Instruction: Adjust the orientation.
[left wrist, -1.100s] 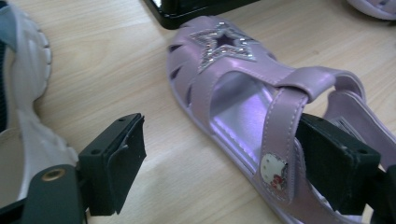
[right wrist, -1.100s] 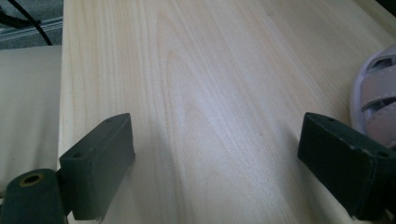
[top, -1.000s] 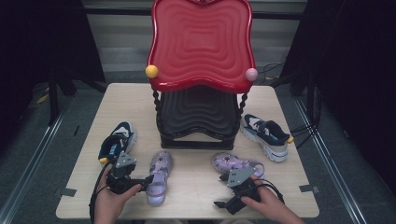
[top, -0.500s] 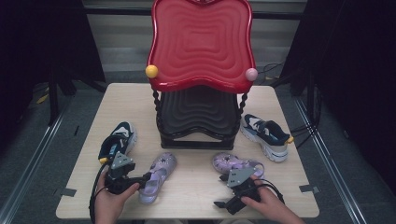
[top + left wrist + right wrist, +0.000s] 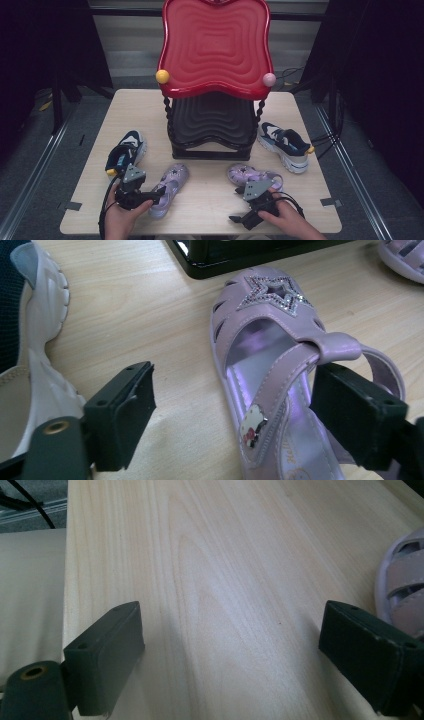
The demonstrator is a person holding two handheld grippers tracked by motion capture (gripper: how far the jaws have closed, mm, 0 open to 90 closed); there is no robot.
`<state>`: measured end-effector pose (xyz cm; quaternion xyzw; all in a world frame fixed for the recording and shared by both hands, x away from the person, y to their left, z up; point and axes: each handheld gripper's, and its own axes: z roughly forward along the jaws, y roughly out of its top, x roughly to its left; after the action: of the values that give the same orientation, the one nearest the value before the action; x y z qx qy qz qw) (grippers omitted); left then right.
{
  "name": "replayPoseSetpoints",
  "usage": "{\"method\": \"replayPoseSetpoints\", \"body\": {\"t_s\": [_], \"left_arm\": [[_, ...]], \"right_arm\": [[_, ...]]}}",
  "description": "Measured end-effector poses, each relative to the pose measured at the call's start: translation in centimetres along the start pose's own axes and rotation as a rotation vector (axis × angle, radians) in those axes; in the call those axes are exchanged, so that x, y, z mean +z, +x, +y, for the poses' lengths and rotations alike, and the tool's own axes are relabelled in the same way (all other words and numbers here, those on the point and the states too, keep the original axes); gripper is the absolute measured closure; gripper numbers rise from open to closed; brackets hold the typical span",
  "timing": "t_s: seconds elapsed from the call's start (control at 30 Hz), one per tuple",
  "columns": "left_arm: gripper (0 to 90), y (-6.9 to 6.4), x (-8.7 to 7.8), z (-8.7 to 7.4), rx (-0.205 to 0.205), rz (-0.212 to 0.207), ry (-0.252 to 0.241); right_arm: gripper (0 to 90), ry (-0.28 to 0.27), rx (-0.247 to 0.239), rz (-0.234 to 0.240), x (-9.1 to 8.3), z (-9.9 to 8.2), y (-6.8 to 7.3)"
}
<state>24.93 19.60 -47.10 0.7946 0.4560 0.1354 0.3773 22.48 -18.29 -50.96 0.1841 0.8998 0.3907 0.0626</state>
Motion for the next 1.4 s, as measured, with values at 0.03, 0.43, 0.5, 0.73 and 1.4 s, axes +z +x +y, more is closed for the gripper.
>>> {"method": "replayPoseSetpoints", "body": {"t_s": [0.03,0.43,0.5,0.73,1.4], "left_arm": [[15.5,-0.04,0.05,-0.01,-0.001,-0.006,-0.001],[24.0,-0.14,0.61,-0.28,0.002,0.001,-0.026],[25.7,-0.17,0.63,-0.35,0.005,0.003,-0.041],[34.7,-0.10,0.55,-0.47,0.019,-0.001,-0.056],[69.7,-0.46,0.49,-0.40,0.051,-0.056,-0.080]], "right_arm": [[9.9,0.000,0.000,0.000,0.00,0.00,0.00],[9.9,0.001,0.001,0.000,0.00,0.00,0.01],[9.9,0.001,0.001,0.000,0.00,0.00,0.01],[9.9,0.000,0.001,0.000,0.00,0.00,0.01],[9.9,0.001,0.002,0.001,0.00,0.00,0.02]]}}
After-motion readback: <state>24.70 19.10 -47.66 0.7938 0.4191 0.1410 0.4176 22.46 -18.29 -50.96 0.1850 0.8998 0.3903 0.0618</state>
